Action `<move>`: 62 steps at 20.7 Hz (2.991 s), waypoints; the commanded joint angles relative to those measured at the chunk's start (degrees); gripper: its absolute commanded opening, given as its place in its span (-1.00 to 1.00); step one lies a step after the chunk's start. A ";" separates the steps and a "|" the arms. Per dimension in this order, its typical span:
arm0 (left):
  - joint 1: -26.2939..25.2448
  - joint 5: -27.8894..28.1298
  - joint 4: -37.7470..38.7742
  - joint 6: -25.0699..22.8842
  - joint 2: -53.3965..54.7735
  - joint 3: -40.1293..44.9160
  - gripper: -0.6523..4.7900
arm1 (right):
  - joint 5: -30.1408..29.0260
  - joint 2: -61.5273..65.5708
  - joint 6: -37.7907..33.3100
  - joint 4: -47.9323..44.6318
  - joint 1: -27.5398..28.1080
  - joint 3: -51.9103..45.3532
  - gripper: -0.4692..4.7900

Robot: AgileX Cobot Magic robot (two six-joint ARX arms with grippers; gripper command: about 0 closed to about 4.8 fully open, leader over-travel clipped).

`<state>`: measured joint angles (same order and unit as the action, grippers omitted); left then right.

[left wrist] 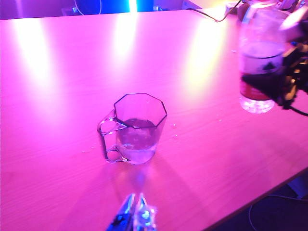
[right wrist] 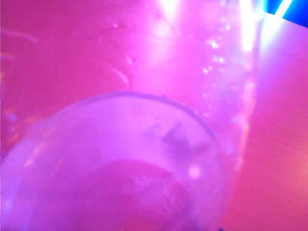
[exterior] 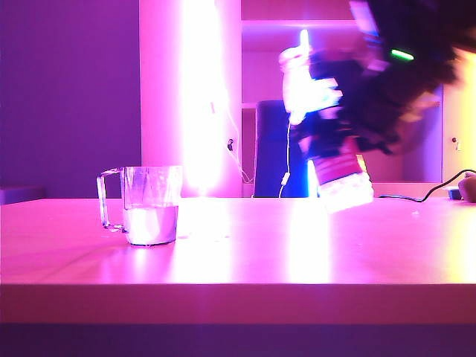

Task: Pick up the mineral water bottle on the table and pour water into the mug until it's half full.

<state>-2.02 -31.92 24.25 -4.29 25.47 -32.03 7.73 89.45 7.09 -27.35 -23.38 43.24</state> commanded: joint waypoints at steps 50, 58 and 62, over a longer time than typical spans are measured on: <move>-0.07 9.73 -2.32 -1.29 -5.62 0.66 -0.78 | -9.14 -89.35 -8.92 11.50 -2.58 -42.49 -0.83; -0.04 15.45 -10.73 0.26 -21.94 15.26 -0.78 | -10.08 -88.72 -9.05 18.40 -2.80 -39.82 -0.83; 0.04 15.21 -12.02 1.64 -25.05 22.64 -0.78 | -10.43 -88.80 -9.05 19.52 -2.80 -40.57 -0.82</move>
<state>-2.02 -16.69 13.67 -3.79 0.19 -10.37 -2.48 0.67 -1.89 -7.60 -26.13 2.44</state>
